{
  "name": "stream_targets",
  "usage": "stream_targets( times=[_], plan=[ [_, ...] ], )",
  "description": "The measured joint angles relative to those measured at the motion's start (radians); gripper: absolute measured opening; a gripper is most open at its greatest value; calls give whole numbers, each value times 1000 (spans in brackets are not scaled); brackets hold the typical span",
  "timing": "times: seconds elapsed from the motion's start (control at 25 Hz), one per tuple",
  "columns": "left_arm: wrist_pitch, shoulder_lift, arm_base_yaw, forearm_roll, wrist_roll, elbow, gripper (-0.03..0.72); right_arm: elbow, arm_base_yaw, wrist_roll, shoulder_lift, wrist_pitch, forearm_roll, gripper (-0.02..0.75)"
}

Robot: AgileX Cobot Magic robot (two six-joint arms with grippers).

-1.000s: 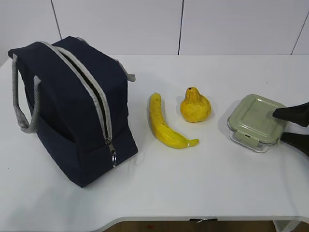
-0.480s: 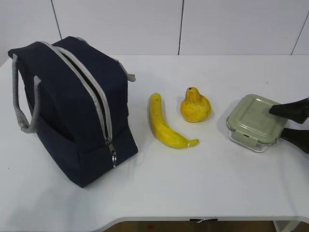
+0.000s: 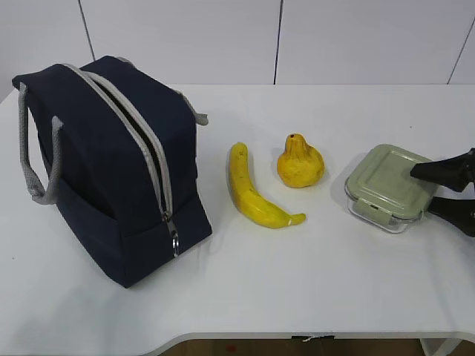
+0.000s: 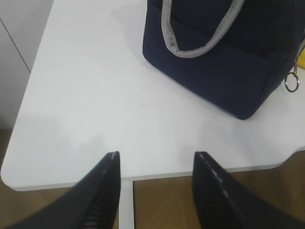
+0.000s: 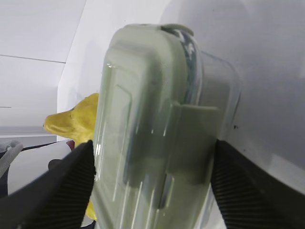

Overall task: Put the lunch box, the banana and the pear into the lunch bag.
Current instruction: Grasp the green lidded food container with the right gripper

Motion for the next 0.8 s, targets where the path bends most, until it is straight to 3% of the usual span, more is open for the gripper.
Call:
stream_targets(
  times=[0.24,0.68,0.8],
  plan=[
    [0,0,0,0,0,0,371,0,0,0,2,-2,0,574],
    [0,0,0,0,0,0,371,-4,0,8,4,27,23,299],
    [0,0,0,0,0,0,371,-4,1,8,4,29,25,294]
  ],
)
